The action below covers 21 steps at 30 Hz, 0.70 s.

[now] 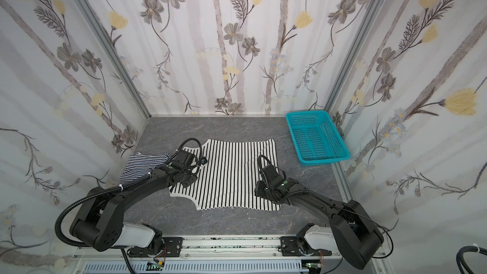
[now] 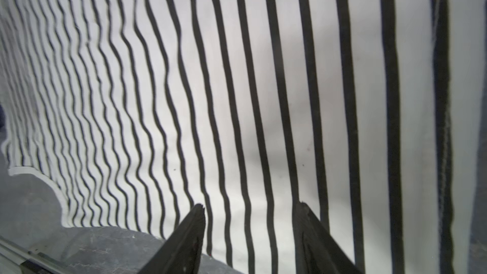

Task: Fold and stack tank tops
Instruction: Move the tank top to the center of the table, then fold the tank top at the center of the table.

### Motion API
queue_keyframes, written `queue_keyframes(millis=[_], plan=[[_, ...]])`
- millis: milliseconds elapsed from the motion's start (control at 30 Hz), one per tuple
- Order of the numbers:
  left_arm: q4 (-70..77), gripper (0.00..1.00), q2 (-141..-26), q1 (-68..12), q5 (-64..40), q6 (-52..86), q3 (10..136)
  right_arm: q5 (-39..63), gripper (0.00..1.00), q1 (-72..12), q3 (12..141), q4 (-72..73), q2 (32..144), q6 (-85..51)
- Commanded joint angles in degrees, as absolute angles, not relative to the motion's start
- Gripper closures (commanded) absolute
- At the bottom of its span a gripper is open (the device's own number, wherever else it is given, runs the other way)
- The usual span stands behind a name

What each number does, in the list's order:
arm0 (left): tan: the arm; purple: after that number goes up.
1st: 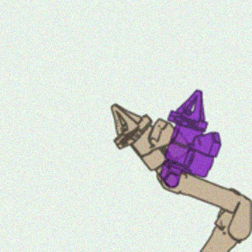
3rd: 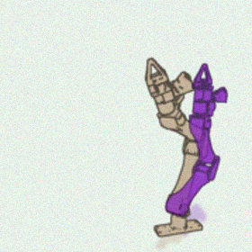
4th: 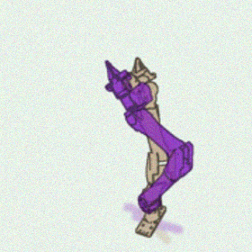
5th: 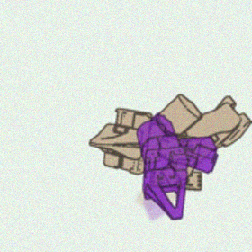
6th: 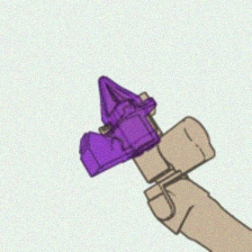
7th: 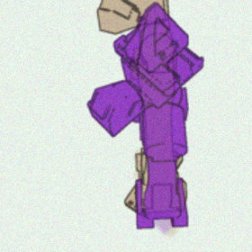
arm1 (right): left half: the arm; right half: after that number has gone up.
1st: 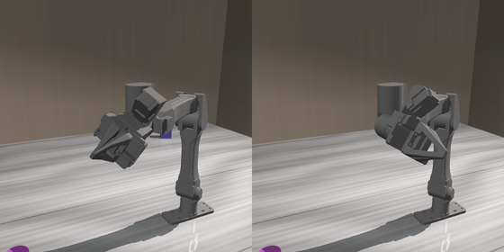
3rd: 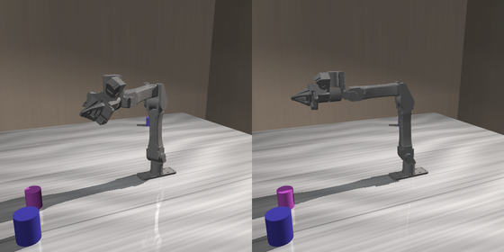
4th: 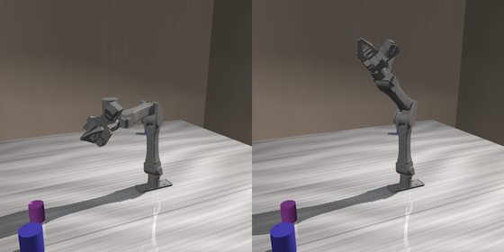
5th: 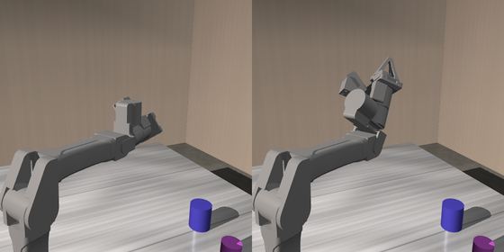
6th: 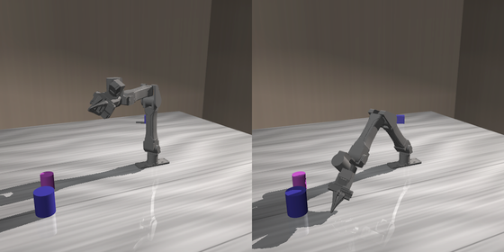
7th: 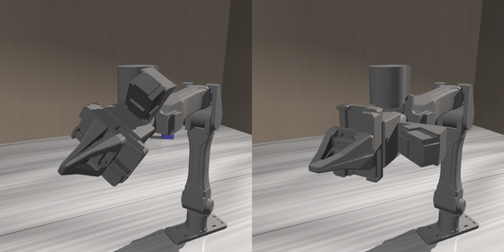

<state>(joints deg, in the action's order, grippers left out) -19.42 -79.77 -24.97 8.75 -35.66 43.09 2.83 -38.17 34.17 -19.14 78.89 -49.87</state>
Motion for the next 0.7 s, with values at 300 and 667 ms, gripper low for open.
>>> queue_keyframes(millis=[300,667], plan=[[-25.10,0.41,-68.97,-31.67,0.69,-34.61,39.29,-2.49,0.40,-36.02,27.16,-35.39,61.50,-56.10],[-30.84,0.40,-65.75,-34.17,-5.75,-36.80,35.56,-0.03,0.42,-34.64,18.87,-41.60,48.70,-60.20]])
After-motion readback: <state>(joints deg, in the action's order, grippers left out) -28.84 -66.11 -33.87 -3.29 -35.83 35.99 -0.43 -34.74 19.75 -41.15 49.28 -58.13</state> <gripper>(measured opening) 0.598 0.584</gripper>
